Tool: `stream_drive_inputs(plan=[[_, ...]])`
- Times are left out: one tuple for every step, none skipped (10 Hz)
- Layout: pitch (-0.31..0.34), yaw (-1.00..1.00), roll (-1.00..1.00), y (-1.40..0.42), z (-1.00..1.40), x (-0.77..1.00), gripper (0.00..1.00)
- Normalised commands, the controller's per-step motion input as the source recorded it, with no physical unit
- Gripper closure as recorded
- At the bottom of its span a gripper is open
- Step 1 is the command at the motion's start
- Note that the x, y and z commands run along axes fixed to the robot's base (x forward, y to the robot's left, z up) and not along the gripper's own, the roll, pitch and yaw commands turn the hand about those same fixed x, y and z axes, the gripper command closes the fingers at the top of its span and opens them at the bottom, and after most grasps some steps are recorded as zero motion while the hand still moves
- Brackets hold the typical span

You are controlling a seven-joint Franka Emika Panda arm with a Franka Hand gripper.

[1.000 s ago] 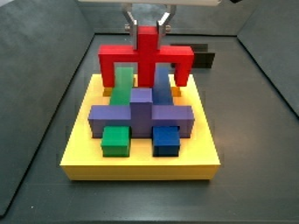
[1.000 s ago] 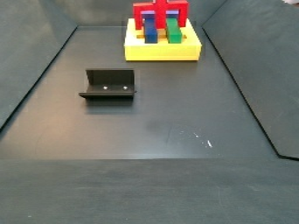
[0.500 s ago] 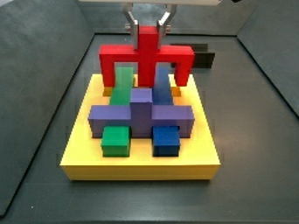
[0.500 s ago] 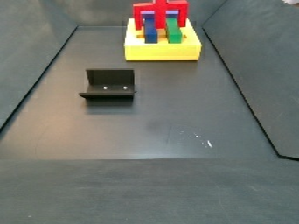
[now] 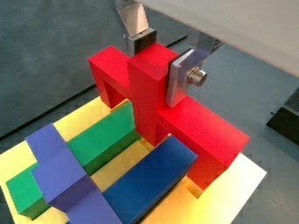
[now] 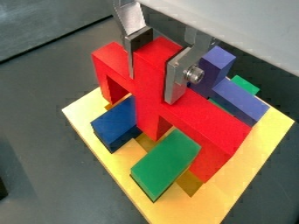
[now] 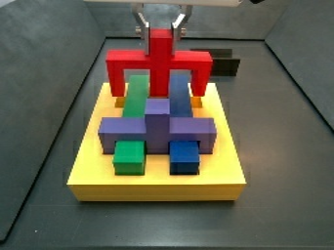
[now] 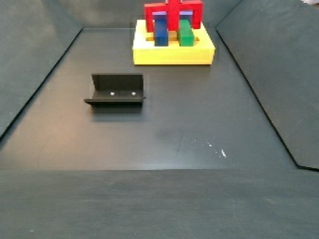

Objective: Pick up the red object. Move up. Move to above the board. Insert the red object.
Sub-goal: Insert the red object.

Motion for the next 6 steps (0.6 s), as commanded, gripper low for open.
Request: stream_drive_inputs(plan=[[0.0, 0.0, 0.0, 0.0, -0.28, 0.12, 1.0], [0.0, 0.0, 0.02, 0.0, -0.34, 0.25, 1.0], [0.0, 0.0, 0.04, 0.0, -0.35, 0.25, 1.0], [0.0, 0.0, 0.03, 0.0, -0.25, 0.13, 1.0], [0.0, -0.03, 0.0, 0.0, -0.04, 0.08, 1.0], [0.009, -0.05, 0.0, 0.07, 0.0, 0.0, 1.0]])
